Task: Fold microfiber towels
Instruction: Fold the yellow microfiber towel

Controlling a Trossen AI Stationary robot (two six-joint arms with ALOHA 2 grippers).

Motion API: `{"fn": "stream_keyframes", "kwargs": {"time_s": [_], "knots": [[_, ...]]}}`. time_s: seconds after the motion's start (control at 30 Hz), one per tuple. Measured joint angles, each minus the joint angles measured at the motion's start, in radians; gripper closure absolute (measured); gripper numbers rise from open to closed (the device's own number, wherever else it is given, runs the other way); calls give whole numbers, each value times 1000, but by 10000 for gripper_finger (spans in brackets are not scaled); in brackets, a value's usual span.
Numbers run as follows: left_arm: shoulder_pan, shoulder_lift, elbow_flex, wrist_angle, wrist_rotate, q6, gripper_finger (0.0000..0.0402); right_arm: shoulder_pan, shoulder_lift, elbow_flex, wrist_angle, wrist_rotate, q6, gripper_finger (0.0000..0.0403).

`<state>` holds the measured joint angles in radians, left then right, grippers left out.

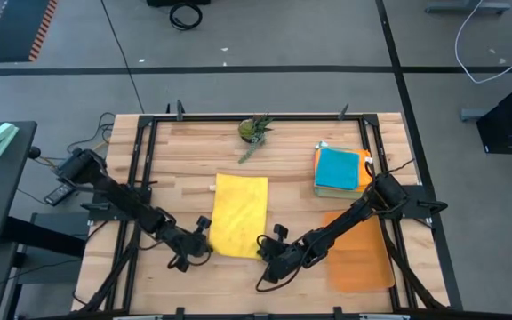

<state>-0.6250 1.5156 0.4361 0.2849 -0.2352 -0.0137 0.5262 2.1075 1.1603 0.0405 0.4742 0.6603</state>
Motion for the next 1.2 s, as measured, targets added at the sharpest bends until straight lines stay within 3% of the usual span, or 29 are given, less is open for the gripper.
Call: {"fn": "stream_keyframes", "kwargs": {"time_s": [0.27,0.7,0.97,1.2], "knots": [[-1,-79,3,-2,27,7,398,0,0,0,-1,-1,-2,400],[6,-93,5,-26,30,26,399,0,0,0,-1,-3,-5,400],[23,-170,5,-163,0,26,400,0,0,0,0,-3,-5,400],[52,-138,5,-185,3,-13,400,0,1,-1,4,-3,4,400]]}}
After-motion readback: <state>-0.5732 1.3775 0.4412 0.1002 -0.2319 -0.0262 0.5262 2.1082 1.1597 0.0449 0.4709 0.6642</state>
